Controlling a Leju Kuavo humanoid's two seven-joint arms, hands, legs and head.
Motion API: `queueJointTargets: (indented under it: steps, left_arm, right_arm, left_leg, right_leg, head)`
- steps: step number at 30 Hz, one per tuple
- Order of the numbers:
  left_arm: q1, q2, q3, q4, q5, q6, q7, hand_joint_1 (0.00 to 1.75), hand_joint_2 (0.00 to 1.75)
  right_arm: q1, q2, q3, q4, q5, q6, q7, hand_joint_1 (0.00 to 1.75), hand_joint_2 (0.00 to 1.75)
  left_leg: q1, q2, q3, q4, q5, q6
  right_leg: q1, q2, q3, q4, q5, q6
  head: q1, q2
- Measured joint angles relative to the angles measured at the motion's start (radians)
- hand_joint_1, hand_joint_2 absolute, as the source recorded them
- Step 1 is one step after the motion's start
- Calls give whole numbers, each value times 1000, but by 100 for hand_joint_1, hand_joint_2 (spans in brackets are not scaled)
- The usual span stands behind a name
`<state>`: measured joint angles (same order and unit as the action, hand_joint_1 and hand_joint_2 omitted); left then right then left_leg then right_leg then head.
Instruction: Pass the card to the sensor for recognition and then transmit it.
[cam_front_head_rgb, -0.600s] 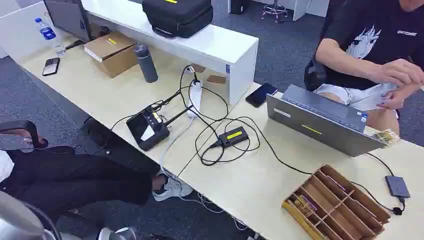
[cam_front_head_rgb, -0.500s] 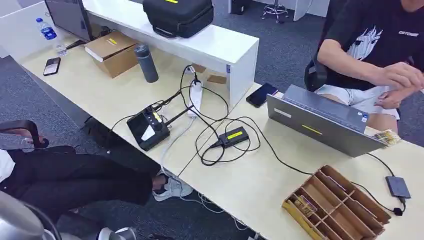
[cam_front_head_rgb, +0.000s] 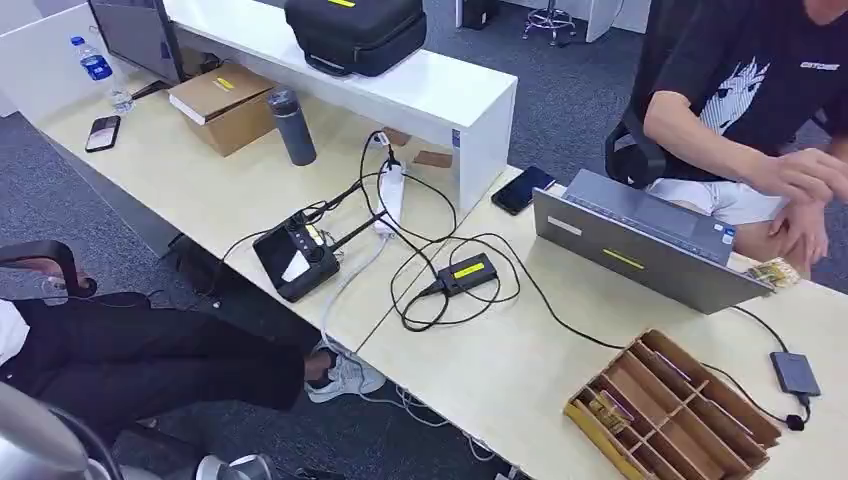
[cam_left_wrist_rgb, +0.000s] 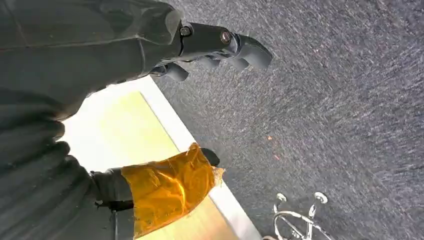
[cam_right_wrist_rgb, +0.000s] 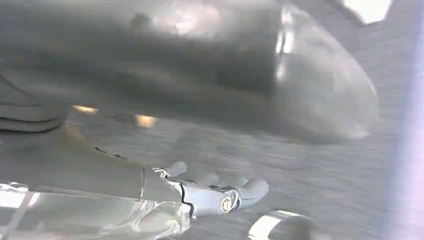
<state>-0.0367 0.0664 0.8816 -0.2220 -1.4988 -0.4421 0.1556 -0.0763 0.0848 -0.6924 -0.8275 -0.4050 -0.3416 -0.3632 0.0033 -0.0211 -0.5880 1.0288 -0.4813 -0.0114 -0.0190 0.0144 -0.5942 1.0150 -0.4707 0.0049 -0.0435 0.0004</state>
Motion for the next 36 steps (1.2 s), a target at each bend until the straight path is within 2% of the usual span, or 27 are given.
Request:
queueJointTargets:
  steps: [3,7,13,14,16,18,20,24,27,32,36]
  left_arm:
    - [1,-1,0,0,1,6,-3,0,175]
    - [7,-3,1,0,1,13,-3,0,175]
    - [13,-6,2,0,-2,19,-15,0,175]
    - [13,-7,2,0,-5,21,-19,0,175]
    - [13,-7,2,0,-9,24,-23,0,175]
    - [14,-8,2,0,-10,24,-25,0,175]
    - [13,-7,2,0,-14,22,-32,0,175]
    - [12,-6,2,0,-23,8,-41,0,175]
    - [10,-3,2,0,-36,-2,-45,0,175]
    - [-4,3,0,0,-63,-27,-53,0,175]
    - [-18,5,-26,0,-69,-47,-48,0,175]
  right_arm:
    - [45,77,2,-294,88,-96,-9,0,0]
    - [105,169,17,-643,173,-185,-81,0,0]
    - [189,225,106,-967,231,-301,-208,0,0]
    - [200,230,127,-1006,247,-323,-234,0,175]
    - [216,237,167,-1075,281,-340,-271,0,175]
    - [227,230,223,-1123,346,-319,-265,0,175]
    - [230,198,298,-1132,415,-255,-209,0,175]
    - [221,124,466,-1114,583,-122,-140,0,175]
    - [186,69,613,-1055,732,-65,-72,0,175]
    - [19,-15,851,-905,947,-2,93,0,175]
    - [-217,-36,1010,-690,1106,14,222,0,175]
  left_leg:
    - [0,-1,0,0,0,0]
    - [1,-1,0,0,0,0]
    - [1,0,0,0,0,0]
    - [1,0,1,0,0,0]
    - [1,0,1,0,0,0]
    - [1,0,0,0,0,0]
    - [0,2,1,0,0,0]
    - [1,1,1,0,0,0]
    - [1,2,1,0,0,-1]
    - [1,2,2,0,2,-3]
    - [1,5,2,0,5,-4]
  right_leg:
    - [0,-1,0,0,0,0]
    - [0,-1,0,0,-1,-1]
    - [0,-1,0,0,-1,-1]
    - [0,0,0,0,-1,-1]
    - [0,0,1,0,-1,-1]
    - [0,0,1,0,-1,-1]
    - [0,1,1,0,-1,-1]
    - [0,0,2,0,-1,-1]
    - [0,1,2,1,0,-2]
    - [1,1,2,2,1,-3]
    - [0,4,-1,2,4,-4]
  head:
    - [0,0]
    - [0,0]
    - [1,0]
    - [0,0]
    - [0,0]
    - [0,0]
    - [0,0]
    - [0,0]
    - [0,0]
    - [0,0]
    - [0,0]
